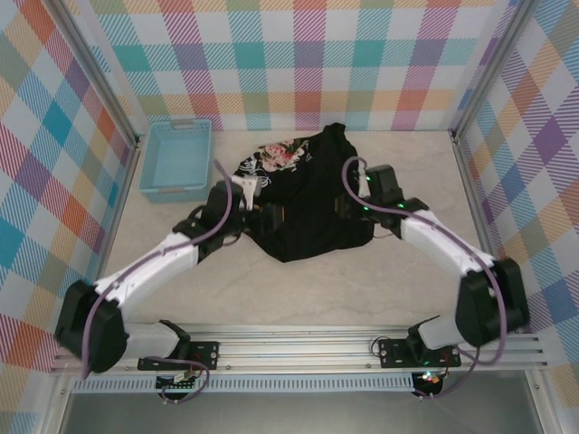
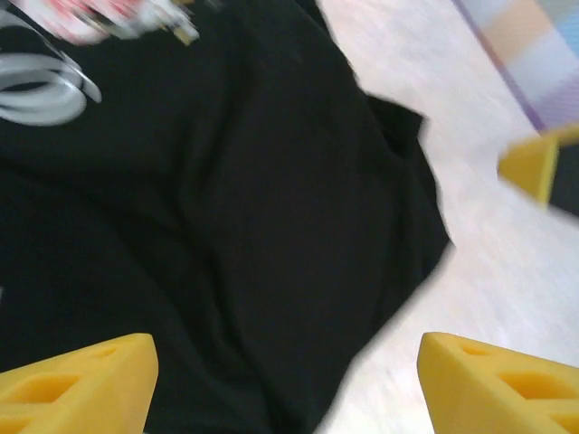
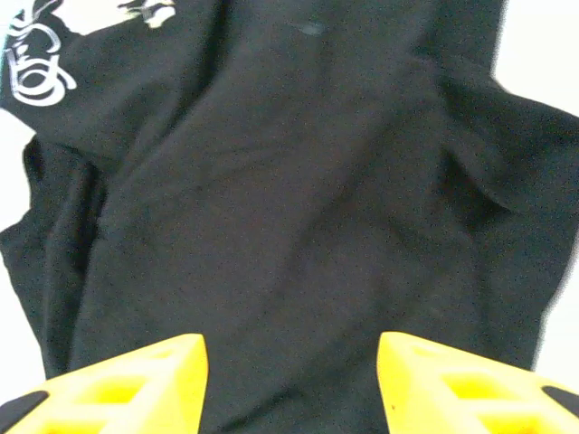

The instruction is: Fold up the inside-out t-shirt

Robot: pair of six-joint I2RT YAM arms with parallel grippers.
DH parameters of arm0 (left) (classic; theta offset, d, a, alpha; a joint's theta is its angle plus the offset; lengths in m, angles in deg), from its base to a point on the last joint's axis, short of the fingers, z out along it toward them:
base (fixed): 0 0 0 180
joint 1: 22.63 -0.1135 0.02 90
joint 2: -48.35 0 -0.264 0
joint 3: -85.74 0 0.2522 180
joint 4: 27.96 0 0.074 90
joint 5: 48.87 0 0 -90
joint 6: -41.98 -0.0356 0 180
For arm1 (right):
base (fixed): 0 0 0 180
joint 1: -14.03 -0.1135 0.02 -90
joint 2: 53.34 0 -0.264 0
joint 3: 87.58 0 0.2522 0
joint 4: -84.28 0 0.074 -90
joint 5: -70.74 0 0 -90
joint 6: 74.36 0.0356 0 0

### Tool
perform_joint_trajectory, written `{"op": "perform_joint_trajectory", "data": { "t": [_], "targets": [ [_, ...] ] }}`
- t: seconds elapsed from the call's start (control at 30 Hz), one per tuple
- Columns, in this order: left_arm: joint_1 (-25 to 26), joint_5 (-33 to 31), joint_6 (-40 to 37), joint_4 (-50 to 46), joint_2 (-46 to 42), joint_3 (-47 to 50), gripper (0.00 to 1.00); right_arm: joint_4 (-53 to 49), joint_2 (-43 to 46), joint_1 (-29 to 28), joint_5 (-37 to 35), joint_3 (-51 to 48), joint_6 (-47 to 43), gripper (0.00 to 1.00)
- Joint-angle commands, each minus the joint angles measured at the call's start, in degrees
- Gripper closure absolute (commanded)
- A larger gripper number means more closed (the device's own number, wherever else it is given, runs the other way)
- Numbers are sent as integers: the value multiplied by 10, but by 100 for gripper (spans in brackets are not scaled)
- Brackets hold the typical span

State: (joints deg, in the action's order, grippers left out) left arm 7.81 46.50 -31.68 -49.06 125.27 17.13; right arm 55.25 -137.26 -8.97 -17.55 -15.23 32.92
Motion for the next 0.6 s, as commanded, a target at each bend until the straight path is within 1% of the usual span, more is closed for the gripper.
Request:
{"op": "perform_joint_trajectory", "data": {
  "t": [0.0,0.07,0.1,0.13,0.23,0.3,0.37,0.47,0.53,0.57],
  "targets": [
    [-34,-76,26,-45,101,-55,24,45,-78,-11,50,61,14,44],
    [-59,-74,25,-58,150,-87,24,55,-127,-23,72,100,29,40],
    [-65,-85,20,-67,173,-101,23,62,-152,-39,76,120,33,35],
    [-69,-93,16,-76,185,-112,23,58,-176,-54,76,140,34,33],
    [-86,-66,23,-72,222,-119,23,27,-242,-99,24,200,39,30],
    [-95,-36,36,-58,245,-117,23,31,-273,-105,5,211,69,30],
    [-98,-6,47,-53,276,-126,26,45,-297,-106,13,216,90,31],
    [-98,40,65,-28,311,-133,31,31,-343,-122,-3,252,91,31],
    [-98,46,65,-22,329,-137,38,13,-373,-127,-19,277,88,35],
    [-97,46,63,-21,337,-139,41,5,-383,-127,-30,284,87,41]
  ]
}}
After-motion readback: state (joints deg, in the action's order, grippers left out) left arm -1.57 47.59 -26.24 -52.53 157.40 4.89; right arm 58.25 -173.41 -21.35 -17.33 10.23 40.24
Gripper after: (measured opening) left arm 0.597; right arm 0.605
